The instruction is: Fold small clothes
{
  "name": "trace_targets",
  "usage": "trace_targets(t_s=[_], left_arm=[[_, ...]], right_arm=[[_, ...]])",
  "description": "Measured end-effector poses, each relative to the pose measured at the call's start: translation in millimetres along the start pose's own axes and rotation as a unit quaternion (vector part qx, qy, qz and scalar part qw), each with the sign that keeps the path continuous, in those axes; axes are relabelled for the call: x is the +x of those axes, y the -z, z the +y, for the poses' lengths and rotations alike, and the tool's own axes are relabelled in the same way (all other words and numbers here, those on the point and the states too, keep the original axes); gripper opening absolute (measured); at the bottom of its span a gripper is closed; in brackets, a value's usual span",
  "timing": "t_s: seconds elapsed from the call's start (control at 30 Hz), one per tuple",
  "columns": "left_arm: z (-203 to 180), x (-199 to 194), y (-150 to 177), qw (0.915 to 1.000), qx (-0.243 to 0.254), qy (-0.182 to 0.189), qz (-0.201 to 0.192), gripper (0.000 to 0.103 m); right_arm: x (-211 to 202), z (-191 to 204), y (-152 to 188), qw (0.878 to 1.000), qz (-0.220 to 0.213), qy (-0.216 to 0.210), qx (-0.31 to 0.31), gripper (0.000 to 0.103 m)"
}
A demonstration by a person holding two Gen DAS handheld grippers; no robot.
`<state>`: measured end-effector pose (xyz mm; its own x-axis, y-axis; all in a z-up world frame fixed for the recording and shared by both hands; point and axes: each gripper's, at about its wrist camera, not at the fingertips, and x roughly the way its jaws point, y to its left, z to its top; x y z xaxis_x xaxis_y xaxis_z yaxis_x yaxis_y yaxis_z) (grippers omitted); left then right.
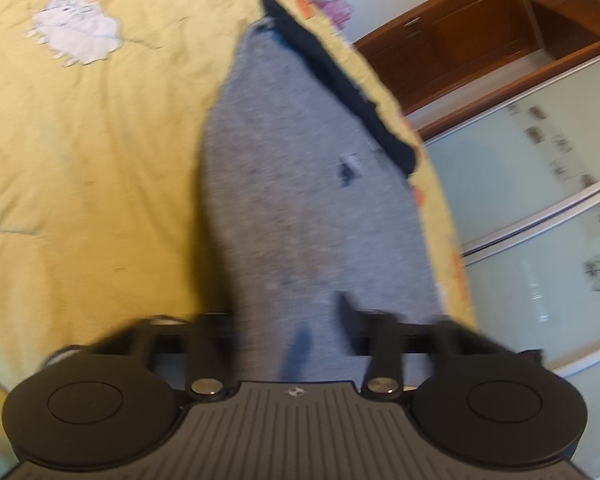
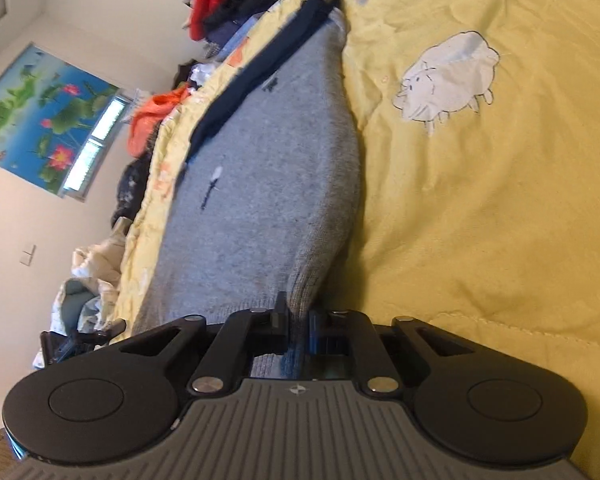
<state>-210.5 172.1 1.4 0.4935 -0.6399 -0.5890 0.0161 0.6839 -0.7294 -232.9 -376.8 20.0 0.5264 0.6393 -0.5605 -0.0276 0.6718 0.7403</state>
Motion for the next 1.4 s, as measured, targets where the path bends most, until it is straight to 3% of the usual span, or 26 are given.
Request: trace_targets(t_s=[0.03,0.07,0.23,0.4,0.53,0.67,0.83,1.1,1.3,1.4], left_arm=[[3.0,0.5,0.4,1.0000,0.001,-0.007,0.002,0.009],[6.2,0.2,0.2,1.0000,0.002,-0.005,0.002,0.007],[5.4,-1.4,-5.6,0.9999,0.006,0.000,0.013,0.007],[-22.0,-8.5,-32.3,0.9995,0.027,0.017,0.006,0.007],[-51.8,-18.4,-76.5,0.9973,0.040,0.046,-0.042,0.007],[-74.5,-12.1,-140.1,0.9926,0.038,0.068,-0.093,0.007],[-96.4,26.7,-230.1,0.9897,0.049,0.057,-0.122,0.007],[-94.8,127.2,-347.7,0.9922,0.049,0.006,-0.115,0.007],[-62.3,193.1,-399.9,0.9911,0.023,-0.042,-0.124,0.007],[-32.4,215.0,-415.8,0.9892,-0.038,-0.073,-0.121,0.008]], right_arm=[[0.1,0.2,2.1,1.000,-0.004,-0.001,-0.005,0.013],[0.5,1.2,3.5,1.000,-0.007,-0.002,-0.012,0.014],[-2.1,0.1,1.6,0.998,-0.019,-0.052,-0.006,0.014],[-9.5,8.8,-20.4,0.994,-0.035,-0.104,0.013,0.013],[-17.8,20.2,-62.4,0.985,-0.068,-0.154,0.031,0.013],[-12.0,27.2,-128.5,0.977,-0.099,-0.183,0.045,0.013],[26.7,20.8,-219.7,0.971,-0.121,-0.192,0.077,0.013],[114.9,-1.9,-336.3,0.970,-0.123,-0.173,0.114,0.013],[179.7,-35.2,-386.8,0.974,-0.117,-0.125,0.148,0.014],[203.9,-59.7,-393.8,0.967,-0.124,-0.117,0.189,0.022]])
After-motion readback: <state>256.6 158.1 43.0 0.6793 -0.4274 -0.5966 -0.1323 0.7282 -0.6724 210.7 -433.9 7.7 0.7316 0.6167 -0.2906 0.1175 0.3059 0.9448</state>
